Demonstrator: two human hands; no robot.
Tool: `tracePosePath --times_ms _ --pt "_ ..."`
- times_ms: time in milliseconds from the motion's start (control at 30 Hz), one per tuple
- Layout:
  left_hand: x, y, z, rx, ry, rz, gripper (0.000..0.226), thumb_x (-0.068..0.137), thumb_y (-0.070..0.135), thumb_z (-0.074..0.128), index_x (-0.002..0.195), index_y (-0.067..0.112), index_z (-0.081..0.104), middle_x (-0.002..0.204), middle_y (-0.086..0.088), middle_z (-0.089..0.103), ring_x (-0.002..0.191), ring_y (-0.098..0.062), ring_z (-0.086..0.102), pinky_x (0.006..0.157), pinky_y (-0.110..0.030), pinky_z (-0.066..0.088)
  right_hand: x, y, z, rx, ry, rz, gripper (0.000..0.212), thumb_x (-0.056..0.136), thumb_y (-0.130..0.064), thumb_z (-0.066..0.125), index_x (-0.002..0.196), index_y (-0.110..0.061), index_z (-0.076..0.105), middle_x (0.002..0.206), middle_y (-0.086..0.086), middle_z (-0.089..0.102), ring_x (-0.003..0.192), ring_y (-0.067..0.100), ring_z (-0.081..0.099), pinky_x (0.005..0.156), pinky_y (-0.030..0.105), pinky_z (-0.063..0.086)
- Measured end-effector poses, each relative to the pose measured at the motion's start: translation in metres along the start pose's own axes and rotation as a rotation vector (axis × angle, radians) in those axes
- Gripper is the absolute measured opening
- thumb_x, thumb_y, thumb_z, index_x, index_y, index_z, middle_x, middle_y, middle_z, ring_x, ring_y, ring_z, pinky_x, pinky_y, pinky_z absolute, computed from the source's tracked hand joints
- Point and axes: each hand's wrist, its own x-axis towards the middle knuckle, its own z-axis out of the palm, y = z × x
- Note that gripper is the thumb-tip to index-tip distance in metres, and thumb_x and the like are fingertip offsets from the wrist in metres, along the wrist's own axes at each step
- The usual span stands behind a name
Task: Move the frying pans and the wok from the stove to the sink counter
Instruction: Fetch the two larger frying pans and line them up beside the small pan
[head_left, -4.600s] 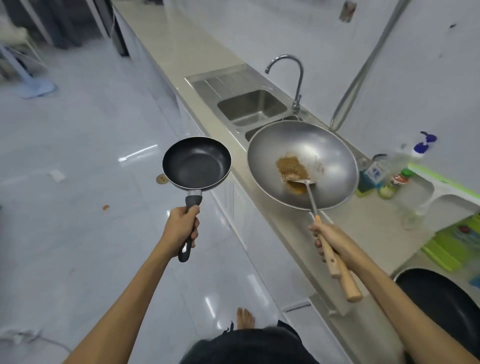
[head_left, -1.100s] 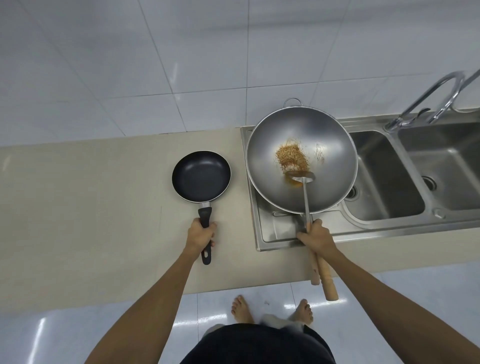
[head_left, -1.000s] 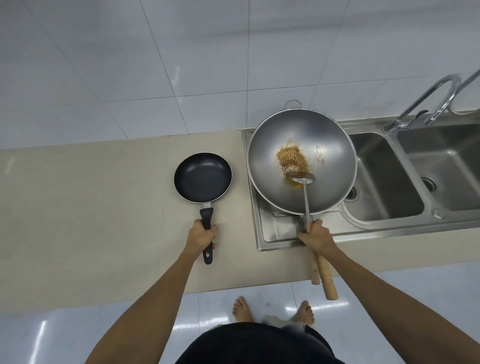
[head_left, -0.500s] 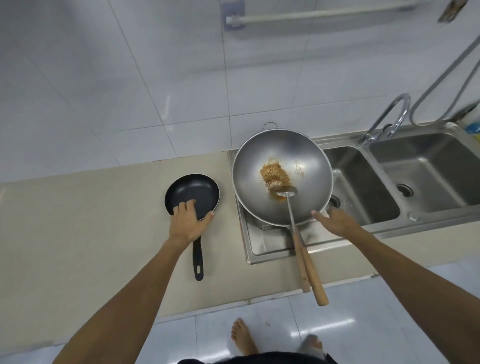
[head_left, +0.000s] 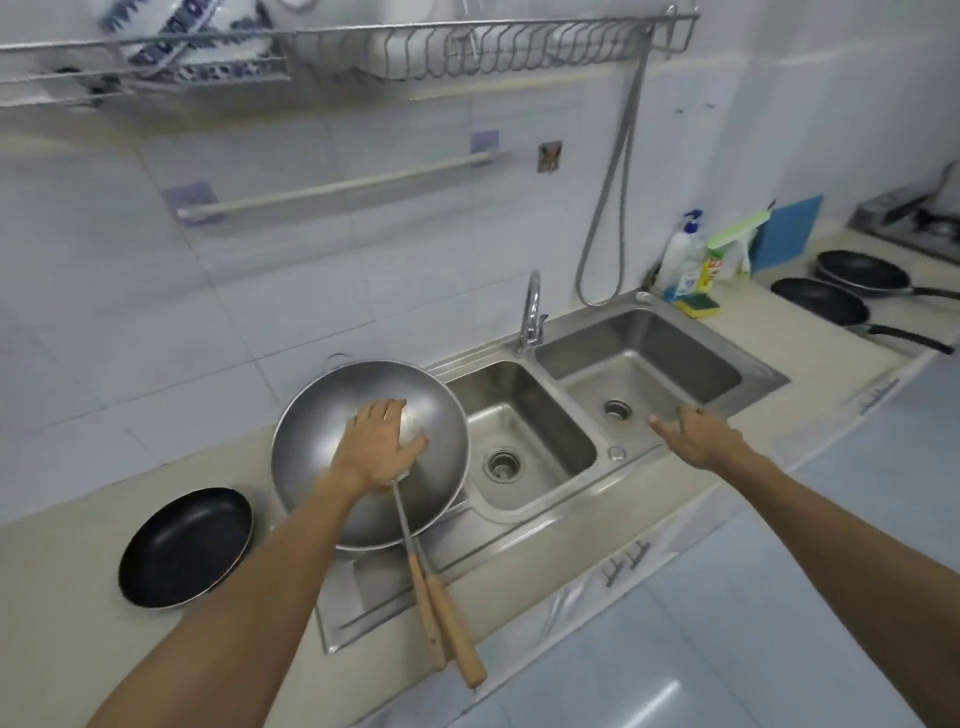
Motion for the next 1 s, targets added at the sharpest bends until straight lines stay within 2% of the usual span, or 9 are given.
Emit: tracePosePath --times_ms 300,467,733,1000 --pt "0.074 0.267 0.042 0.074 -0.056 0.264 0.078 0.093 0.063 0.043 0.148 0.008 0.039 0.152 -0.017 0.044 0.138 -0.033 0.039 0.113 -0.050 0.034 0.000 0.228 -0.108 -0.079 0.113 0.176 0.086 0.094 -0.075 0.024 0.155 -0.016 0.033 0.161 0.021 0.035 0.147 0.040 0.029 0.115 0.058 0.027" --pt "0.104 0.383 0.071 0.084 -0.069 0.366 0.073 0.092 0.062 0.045 0.141 0.008 0.045 0.145 -0.017 0.050 0.133 -0.032 0.043 0.108 -0.048 0.037 0.003 0.323 -0.142 -0.074 0.138 0.260 0.085 0.094 -0.075 0.022 0.156 -0.016 0.031 0.162 0.019 0.034 0.147 0.040 0.028 0.115 0.059 0.027" --pt "0.164 0.533 0.118 0.109 -0.106 0.497 0.081 0.092 0.065 0.042 0.150 0.008 0.038 0.154 -0.015 0.043 0.141 -0.032 0.037 0.113 -0.047 0.032 0.036 0.431 -0.166 -0.058 0.152 0.331 0.085 0.096 -0.073 0.021 0.158 -0.016 0.027 0.162 0.020 0.033 0.146 0.041 0.028 0.115 0.058 0.026" --pt "0.240 0.650 0.185 0.122 -0.198 0.494 0.076 0.090 0.068 0.042 0.139 0.010 0.046 0.146 -0.014 0.050 0.134 -0.033 0.043 0.105 -0.047 0.038 0.112 0.528 -0.189 -0.026 0.130 0.393 0.082 0.098 -0.070 0.024 0.158 -0.014 0.028 0.161 0.022 0.032 0.147 0.041 0.027 0.115 0.056 0.026"
